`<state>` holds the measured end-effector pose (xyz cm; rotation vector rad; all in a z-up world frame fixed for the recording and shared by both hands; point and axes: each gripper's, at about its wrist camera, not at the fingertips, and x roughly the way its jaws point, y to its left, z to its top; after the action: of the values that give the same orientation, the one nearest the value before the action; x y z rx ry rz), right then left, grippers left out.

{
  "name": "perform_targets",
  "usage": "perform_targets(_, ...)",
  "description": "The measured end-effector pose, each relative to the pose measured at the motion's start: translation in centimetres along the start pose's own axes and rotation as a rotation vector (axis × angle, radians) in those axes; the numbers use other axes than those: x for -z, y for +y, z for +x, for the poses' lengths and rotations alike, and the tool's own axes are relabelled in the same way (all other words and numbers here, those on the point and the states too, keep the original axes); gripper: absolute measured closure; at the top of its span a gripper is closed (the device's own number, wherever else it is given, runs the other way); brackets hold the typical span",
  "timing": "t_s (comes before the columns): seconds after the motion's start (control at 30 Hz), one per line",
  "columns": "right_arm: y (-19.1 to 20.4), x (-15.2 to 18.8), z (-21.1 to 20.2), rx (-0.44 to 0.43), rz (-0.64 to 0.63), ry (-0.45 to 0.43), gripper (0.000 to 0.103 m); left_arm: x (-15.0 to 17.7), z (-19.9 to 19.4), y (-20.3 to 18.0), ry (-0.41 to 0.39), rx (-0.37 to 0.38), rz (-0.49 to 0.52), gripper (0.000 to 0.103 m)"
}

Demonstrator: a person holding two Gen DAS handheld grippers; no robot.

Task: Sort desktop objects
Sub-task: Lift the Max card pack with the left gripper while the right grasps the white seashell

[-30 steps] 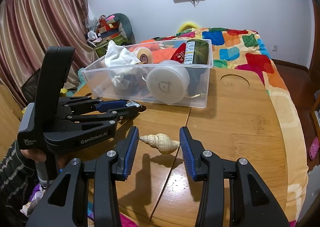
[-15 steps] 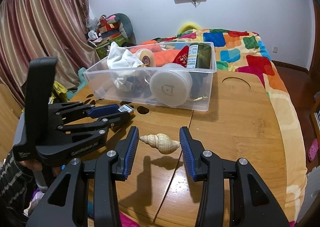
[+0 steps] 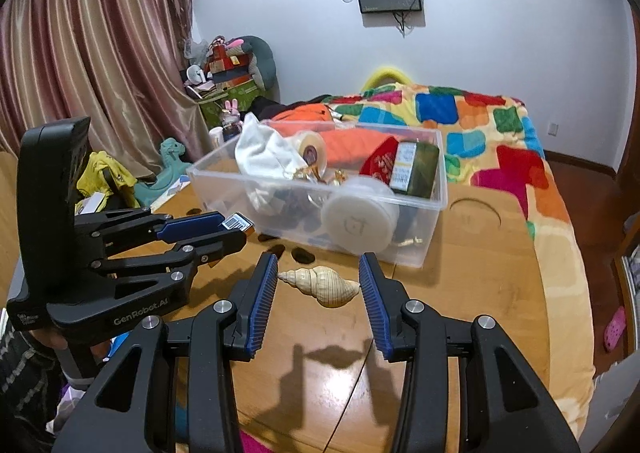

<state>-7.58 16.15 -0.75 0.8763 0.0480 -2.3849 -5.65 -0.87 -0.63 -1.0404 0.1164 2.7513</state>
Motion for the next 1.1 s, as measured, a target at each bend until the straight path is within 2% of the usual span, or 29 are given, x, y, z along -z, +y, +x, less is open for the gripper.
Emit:
perform_targets(0.27, 0.4, -2.2, 0.2, 0.004, -0.037, -0.029, 0.064, -1.4, -0.8, 1.0, -0.041, -0.010, -0.020, 0.077)
perform_targets(0.5, 0.3, -3.8, 0.9, 0.009, -0.065, -0.042, 0.064, -2.6, -0.4, 2.6, -0.051, 0.010, -0.068, 0.077)
perform_targets(0.7, 0.0, -5.0, 2.5, -0.017, -0.062, -0.041, 0.064, -4.1, -0.3, 3.6, -0.077, 0.016, -0.084, 0.077)
perform_targets(0.93, -0.6, -6.0, 4.8, -0.043, -0.059, -0.013, 0.064, -5.7, 0.8, 4.2, -0.085, 0.029, -0.089, 0.077)
perform_targets(1.1, -1.2, -6.5, 6.5, -0.025, -0.071, 0.008, 0.064, -6.4, 2.6, 4.1, -0.064, 0.038, -0.071, 0.077)
